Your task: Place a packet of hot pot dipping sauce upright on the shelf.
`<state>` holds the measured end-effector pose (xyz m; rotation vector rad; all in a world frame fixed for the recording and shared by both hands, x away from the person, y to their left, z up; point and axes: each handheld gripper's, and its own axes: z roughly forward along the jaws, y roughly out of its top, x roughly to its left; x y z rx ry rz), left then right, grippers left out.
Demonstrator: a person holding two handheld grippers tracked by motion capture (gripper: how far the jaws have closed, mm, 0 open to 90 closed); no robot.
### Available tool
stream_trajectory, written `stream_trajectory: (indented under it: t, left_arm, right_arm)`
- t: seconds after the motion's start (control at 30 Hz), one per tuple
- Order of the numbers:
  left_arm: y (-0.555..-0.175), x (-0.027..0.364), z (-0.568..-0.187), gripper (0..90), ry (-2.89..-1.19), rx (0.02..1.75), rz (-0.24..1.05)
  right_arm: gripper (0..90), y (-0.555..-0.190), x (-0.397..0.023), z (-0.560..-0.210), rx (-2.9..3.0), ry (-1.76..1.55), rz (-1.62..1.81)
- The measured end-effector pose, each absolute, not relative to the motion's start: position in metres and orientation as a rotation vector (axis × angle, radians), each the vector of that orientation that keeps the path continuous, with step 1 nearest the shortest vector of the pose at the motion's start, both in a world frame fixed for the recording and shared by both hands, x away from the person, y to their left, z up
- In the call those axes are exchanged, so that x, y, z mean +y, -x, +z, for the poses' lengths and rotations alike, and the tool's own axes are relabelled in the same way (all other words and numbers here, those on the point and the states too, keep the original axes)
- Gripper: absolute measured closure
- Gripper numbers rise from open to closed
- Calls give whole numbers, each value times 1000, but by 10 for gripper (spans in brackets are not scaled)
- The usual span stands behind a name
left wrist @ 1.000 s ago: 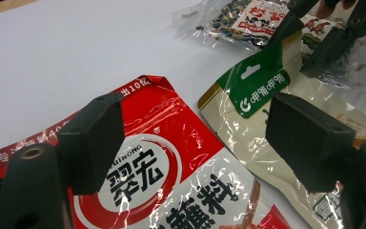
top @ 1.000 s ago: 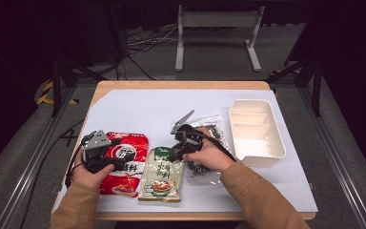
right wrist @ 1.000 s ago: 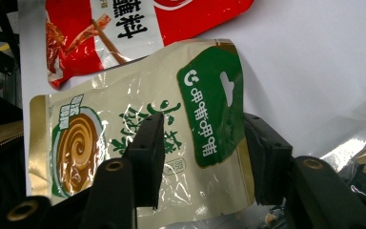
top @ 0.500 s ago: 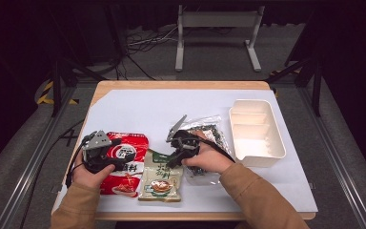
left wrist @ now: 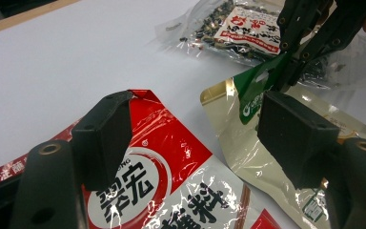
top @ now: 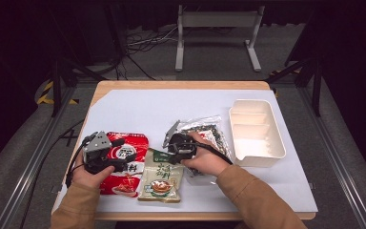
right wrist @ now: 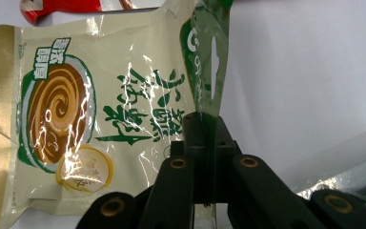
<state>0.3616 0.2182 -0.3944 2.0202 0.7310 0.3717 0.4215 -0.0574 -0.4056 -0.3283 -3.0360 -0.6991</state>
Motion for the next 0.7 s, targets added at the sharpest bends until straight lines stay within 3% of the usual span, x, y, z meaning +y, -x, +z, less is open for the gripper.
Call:
stream_trajectory:
  t: [0.3,0.7]
  left_arm:
    - [-363,219,-396,301,-2047,774,410]
    - [-365,235,-395,294,-1956,852,384]
  right_arm:
    - [895,-415,-59,-388,-3032,304,-754]
    - [896,-398,-59,-354,-3014,228,-794]
